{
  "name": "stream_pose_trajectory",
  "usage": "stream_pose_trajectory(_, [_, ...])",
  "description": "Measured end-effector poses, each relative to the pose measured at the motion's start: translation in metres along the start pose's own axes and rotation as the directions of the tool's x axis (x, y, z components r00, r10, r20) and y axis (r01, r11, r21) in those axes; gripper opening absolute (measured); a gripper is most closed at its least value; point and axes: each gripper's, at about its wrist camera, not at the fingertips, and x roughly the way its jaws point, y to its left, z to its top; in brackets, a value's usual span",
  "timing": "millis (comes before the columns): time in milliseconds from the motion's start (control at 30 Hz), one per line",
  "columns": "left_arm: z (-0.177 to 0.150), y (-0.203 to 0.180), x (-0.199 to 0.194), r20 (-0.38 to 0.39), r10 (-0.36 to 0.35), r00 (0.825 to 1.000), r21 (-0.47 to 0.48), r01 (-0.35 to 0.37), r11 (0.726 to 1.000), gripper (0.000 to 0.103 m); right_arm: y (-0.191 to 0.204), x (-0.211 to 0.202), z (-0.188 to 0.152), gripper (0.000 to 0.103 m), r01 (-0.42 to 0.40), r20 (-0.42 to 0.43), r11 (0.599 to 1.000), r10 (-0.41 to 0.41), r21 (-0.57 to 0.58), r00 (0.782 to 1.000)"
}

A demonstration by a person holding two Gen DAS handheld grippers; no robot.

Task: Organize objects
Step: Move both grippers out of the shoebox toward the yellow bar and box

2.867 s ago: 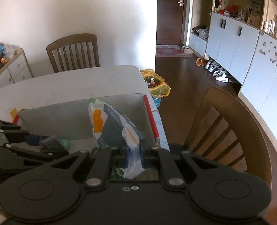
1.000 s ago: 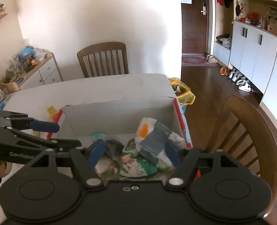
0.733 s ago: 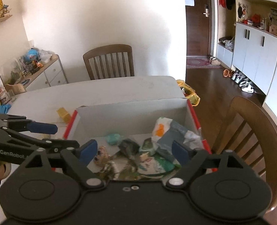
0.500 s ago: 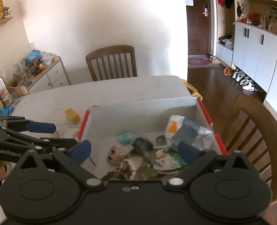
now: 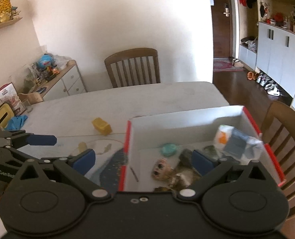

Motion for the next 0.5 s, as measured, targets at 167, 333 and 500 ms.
stream_pose_trajectory(167, [-0.006, 0.025, -0.007, 0.009, 0.022, 1.000, -0.013, -0.022, 1.000, 0.103, 0.026, 0.013, 0.006, 0.102, -0.014, -0.005, 1.000, 0.014, 0.001, 1.000])
stream_pose_trajectory(333, [-0.011, 0.051, -0.008, 0.009, 0.035, 0.999, -0.029, -0.035, 0.999, 0.103, 0.051, 0.033, 0.016, 0.102, 0.015, -0.003, 1.000, -0.015, -0.019, 1.000])
stream_pose_trajectory(500, [-0.015, 0.075, 0.000, 0.005, 0.056, 0.998, -0.052, -0.055, 0.997, 0.103, 0.069, 0.055, 0.027, 0.102, 0.013, -0.027, 0.999, -0.015, -0.046, 1.000])
